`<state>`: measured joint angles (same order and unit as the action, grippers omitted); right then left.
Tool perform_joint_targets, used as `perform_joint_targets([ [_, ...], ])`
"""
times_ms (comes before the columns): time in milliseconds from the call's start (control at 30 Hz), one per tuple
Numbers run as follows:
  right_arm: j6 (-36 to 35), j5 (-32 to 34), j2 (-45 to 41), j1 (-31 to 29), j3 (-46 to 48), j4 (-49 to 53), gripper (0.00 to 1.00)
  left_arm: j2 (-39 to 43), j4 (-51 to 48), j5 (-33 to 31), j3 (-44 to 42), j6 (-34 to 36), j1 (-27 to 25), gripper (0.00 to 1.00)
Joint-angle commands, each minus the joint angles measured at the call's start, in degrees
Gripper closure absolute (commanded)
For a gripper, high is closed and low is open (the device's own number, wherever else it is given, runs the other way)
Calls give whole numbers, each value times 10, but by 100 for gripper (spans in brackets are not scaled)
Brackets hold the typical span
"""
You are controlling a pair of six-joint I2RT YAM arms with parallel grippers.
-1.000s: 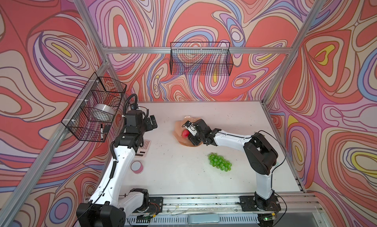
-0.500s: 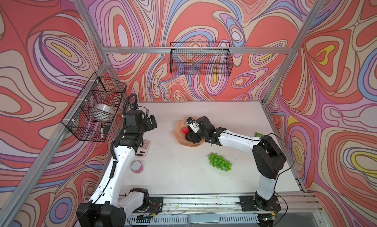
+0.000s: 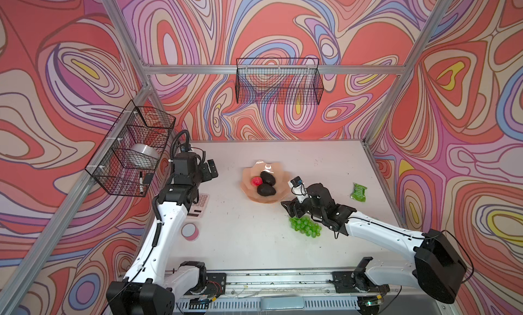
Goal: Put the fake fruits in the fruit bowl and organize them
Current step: 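Lower the right gripper onto the green grape bunch and grasp it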
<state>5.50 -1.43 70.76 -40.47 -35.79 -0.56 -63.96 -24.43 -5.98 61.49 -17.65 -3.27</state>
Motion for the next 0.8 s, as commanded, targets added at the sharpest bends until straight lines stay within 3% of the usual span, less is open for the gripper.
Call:
perform_joint_targets([
  [0, 55, 14, -37, 1, 46, -31, 15, -7, -16, 6, -3, -8, 5, 0],
  [267, 110, 19, -89, 1, 121, -33, 15, -14, -19, 9, -1, -12, 5, 0],
  [433, 130, 29, -86, 0, 117, -21, 15, -17, -20, 8, -1, -12, 6, 0],
  [767, 207, 144, -17, -79, 114, -6, 15, -18, -20, 10, 0, -12, 5, 0],
])
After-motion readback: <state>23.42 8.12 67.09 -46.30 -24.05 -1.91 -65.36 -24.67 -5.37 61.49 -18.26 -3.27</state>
